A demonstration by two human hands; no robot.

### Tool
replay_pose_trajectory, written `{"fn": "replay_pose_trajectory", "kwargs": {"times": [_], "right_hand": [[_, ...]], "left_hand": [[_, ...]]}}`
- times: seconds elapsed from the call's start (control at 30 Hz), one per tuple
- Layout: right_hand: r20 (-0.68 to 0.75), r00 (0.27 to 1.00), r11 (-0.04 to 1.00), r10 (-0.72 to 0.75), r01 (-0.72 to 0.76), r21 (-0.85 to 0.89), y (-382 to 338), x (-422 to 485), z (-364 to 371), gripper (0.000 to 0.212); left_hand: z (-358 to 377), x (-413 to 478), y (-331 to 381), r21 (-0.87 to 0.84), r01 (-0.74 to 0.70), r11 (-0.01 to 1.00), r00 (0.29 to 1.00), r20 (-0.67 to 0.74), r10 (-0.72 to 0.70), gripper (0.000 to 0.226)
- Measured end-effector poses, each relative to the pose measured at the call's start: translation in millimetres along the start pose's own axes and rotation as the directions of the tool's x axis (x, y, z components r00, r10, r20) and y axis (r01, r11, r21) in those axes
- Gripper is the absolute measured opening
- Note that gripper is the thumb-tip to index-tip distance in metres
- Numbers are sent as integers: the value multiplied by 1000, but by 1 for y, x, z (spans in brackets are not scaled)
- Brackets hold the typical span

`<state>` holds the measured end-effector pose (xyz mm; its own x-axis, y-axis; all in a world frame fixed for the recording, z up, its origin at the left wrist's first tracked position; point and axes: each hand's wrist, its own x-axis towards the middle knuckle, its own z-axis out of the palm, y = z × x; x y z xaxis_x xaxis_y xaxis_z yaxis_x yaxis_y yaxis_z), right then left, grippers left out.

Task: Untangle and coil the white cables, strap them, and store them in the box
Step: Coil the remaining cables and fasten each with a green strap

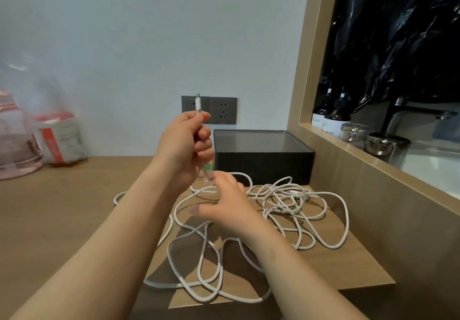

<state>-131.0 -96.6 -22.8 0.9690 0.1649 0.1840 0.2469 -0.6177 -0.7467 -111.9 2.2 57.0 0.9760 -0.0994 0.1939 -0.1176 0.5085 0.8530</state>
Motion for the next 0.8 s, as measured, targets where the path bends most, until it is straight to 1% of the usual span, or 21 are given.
{"fn": "replay_pose_trajectory", "kwargs": {"times": [0.03, 0.07, 0.1, 0.13, 0.17, 0.2, 0.23, 0.27, 0.33, 0.4, 0.43, 0.47, 0.53, 0.6, 0.67, 0.73, 0.77, 0.8], "right_hand": [[11, 1000, 1000, -9, 10, -23, -1, 4, 1, 39], [-11, 1000, 998, -14, 13, -68, 1, 7, 1, 27], [-66, 998, 988, -17, 7, -156, 5, 10, -2, 23], [-149, 989, 965, -24, -16, -261, 12, 14, -6, 26], [-241, 970, 944, -27, -55, -326, 20, 15, -14, 31], [-324, 946, 938, -17, -97, -332, 28, 15, -23, 35], [-379, 925, 944, 13, -136, -299, 34, 13, -34, 40], [-413, 908, 957, 69, -177, -229, 40, 12, -45, 42], [-449, 873, 970, 193, -237, -45, 44, 9, -66, 43], [-502, 830, 969, 245, -232, 89, 40, 10, -83, 43], [-526, 813, 968, 249, -213, 129, 35, 11, -90, 41], [-541, 804, 968, 247, -185, 167, 28, 13, -94, 38], [-535, 811, 961, 235, -113, 251, 18, 14, -95, 32], [-495, 843, 956, 208, -68, 284, 11, 16, -89, 29], [-426, 888, 958, 172, -50, 282, 13, 16, -77, 26], [-350, 924, 934, 156, -23, 358, 17, 18, -69, 24], [-318, 934, 903, 160, -9, 429, 18, 20, -67, 25], [-298, 941, 866, 163, 8, 499, 17, 22, -67, 26]], "left_hand": [[3, -1, 4, -67, 27, 997, 999, 29, -26, 17], [4, -3, 9, -123, 54, 991, 997, 53, -48, 16], [4, -3, 13, -156, 70, 985, 996, 66, -61, 15], [2, -4, 16, -155, 68, 985, 996, 67, -59, 14], [-1, -4, 18, -124, 52, 991, 997, 62, -45, 16], [-4, -4, 19, -74, 32, 997, 998, 57, -28, 18], [-8, -3, 19, -13, 15, 1000, 999, 52, -14, 19], [-11, -3, 18, 53, -1, 999, 999, 44, -1, 21], [-16, 1, 12, 196, -29, 980, 1000, 9, 27, 23], [-19, 5, 2, 341, -54, 939, 997, -33, 69, 24], [-19, 7, -5, 435, -81, 897, 993, -42, 109, 24], [-19, 7, -12, 548, -122, 827, 986, -28, 164, 23], [-21, 6, -29, 748, -233, 622, 960, 77, 268, 24], [-24, 6, -42, 848, -318, 424, 934, 202, 296, 30], [-28, 10, -50, 912, -334, 237, 928, 275, 250, 31], [-35, 19, -56, 952, -305, 36, 933, 291, 213, 30], [-40, 24, -59, 960, -279, -33, 934, 280, 222, 31], [-45, 29, -61, 964, -256, -74, 933, 266, 243, 33]]}}
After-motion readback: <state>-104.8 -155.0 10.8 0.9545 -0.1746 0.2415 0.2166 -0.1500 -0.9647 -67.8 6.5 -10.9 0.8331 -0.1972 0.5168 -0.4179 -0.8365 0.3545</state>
